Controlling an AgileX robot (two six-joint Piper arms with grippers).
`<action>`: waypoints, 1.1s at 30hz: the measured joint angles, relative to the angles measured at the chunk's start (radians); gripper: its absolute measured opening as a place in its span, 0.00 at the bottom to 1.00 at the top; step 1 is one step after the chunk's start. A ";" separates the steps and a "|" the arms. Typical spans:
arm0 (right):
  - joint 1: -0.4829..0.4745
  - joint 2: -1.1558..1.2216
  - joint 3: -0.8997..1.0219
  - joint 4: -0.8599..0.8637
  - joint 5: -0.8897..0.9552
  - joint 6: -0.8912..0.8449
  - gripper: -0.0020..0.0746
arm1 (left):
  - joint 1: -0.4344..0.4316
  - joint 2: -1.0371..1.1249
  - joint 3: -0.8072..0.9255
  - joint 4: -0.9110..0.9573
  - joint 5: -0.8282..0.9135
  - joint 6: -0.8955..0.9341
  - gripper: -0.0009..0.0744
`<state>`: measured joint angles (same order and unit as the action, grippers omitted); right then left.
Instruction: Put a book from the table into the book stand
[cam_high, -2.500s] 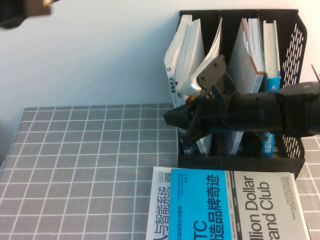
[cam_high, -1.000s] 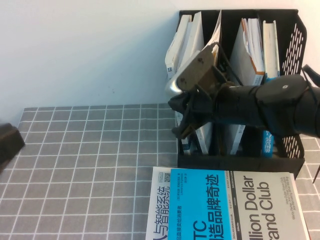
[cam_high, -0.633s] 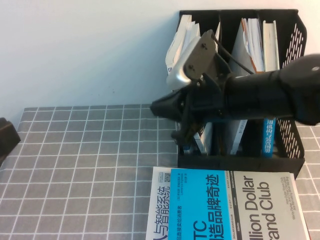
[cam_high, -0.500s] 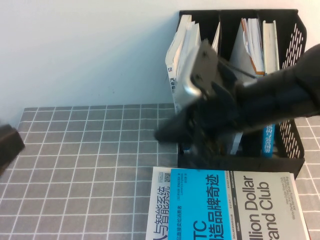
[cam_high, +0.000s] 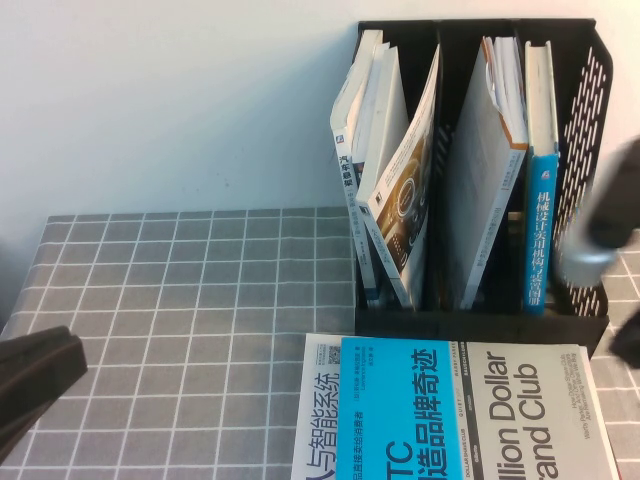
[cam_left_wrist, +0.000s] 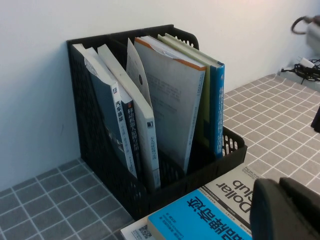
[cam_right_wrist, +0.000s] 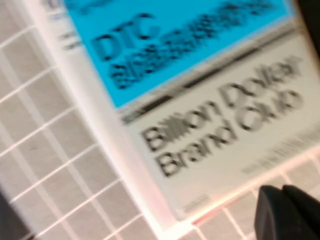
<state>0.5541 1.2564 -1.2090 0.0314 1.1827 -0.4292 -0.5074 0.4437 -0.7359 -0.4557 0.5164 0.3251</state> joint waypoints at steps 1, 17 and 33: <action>0.000 -0.043 0.026 -0.019 -0.026 0.033 0.02 | 0.000 0.000 0.000 0.001 0.000 0.000 0.01; 0.000 -0.832 0.708 -0.348 -0.492 0.513 0.02 | 0.000 0.000 0.000 0.041 -0.081 0.003 0.01; 0.000 -0.972 0.861 -0.207 -0.496 0.660 0.02 | 0.000 0.000 0.000 0.043 -0.115 0.003 0.01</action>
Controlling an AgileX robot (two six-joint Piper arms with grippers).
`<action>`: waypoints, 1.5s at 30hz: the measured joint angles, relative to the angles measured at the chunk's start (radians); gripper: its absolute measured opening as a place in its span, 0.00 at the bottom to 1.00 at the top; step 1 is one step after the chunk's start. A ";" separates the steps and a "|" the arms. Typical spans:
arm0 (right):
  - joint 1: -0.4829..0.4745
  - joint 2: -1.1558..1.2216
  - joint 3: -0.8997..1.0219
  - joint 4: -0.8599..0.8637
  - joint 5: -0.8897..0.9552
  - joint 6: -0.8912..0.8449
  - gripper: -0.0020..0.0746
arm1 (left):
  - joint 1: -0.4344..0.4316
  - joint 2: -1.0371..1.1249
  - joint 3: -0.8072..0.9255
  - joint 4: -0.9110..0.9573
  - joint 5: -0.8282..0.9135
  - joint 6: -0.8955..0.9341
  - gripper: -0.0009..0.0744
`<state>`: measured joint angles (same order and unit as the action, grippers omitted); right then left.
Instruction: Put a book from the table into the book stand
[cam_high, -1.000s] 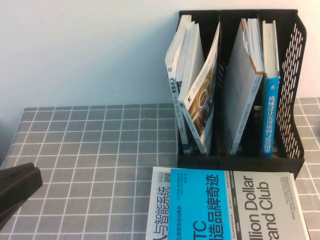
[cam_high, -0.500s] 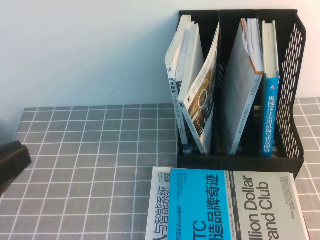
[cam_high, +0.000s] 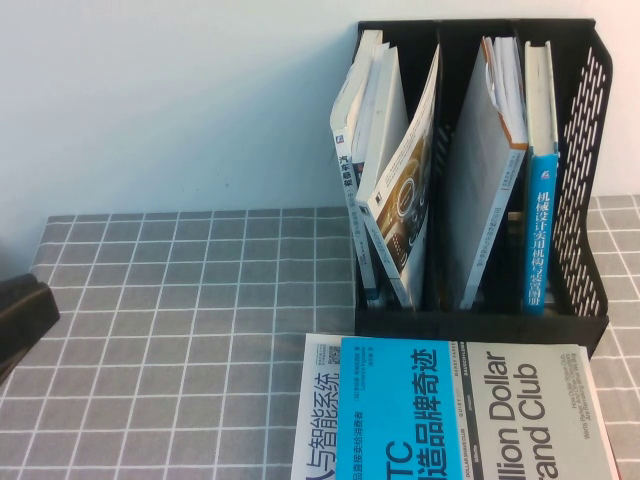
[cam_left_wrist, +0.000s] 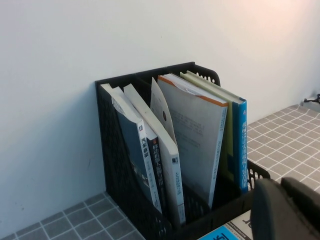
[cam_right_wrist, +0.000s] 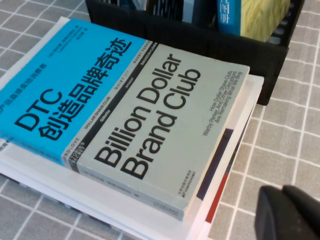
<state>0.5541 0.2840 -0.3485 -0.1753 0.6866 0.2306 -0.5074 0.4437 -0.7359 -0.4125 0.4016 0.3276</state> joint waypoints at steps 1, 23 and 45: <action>0.000 0.000 0.000 0.001 0.000 0.000 0.02 | 0.000 0.000 0.000 0.000 0.000 0.000 0.01; 0.000 0.000 0.000 0.005 0.000 0.000 0.02 | 0.247 -0.067 0.295 0.224 -0.299 -0.074 0.01; 0.000 0.000 0.000 0.008 -0.002 0.000 0.02 | 0.508 -0.452 0.756 0.308 -0.096 -0.328 0.01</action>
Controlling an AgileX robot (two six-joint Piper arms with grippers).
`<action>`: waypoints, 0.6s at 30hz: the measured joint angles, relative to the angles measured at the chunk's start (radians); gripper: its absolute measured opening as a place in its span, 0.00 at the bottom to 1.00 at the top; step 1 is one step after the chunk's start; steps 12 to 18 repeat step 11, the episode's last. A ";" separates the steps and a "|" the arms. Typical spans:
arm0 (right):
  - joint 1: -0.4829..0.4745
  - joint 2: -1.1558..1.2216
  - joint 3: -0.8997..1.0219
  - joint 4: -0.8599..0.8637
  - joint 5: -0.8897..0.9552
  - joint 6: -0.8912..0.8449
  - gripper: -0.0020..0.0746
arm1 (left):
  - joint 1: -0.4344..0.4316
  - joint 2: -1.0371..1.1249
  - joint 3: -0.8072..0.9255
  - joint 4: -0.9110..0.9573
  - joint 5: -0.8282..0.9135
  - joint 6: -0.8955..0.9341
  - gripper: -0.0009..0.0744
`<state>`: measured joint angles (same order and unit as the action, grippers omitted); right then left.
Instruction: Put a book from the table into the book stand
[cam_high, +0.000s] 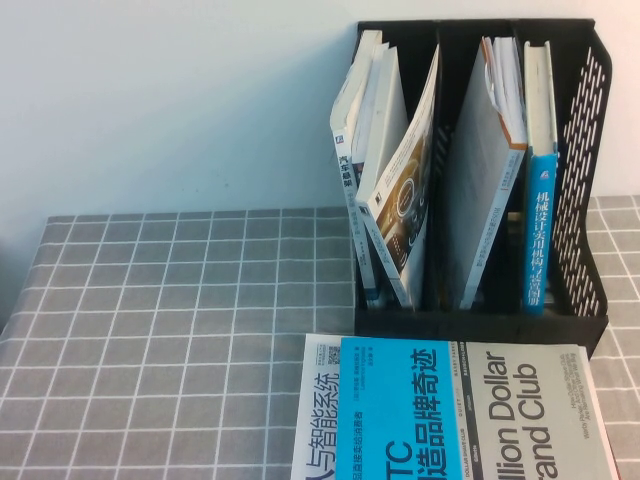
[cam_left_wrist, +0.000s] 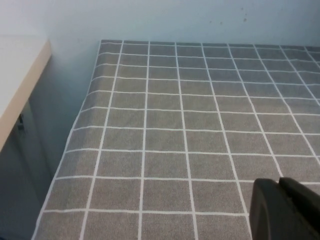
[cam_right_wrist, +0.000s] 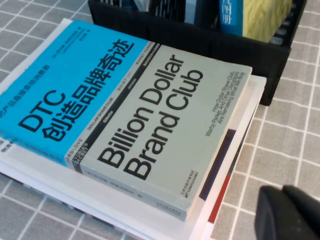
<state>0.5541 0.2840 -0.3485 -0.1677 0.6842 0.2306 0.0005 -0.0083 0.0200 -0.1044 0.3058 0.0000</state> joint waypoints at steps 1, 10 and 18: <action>0.000 0.000 0.000 0.000 0.000 0.000 0.02 | 0.000 0.000 0.000 0.000 0.000 0.000 0.01; 0.000 0.000 0.000 0.000 0.000 0.000 0.02 | 0.000 0.000 0.000 0.002 0.002 0.011 0.01; 0.000 0.000 0.000 0.000 0.000 0.000 0.02 | 0.000 0.000 0.000 0.002 0.004 0.011 0.01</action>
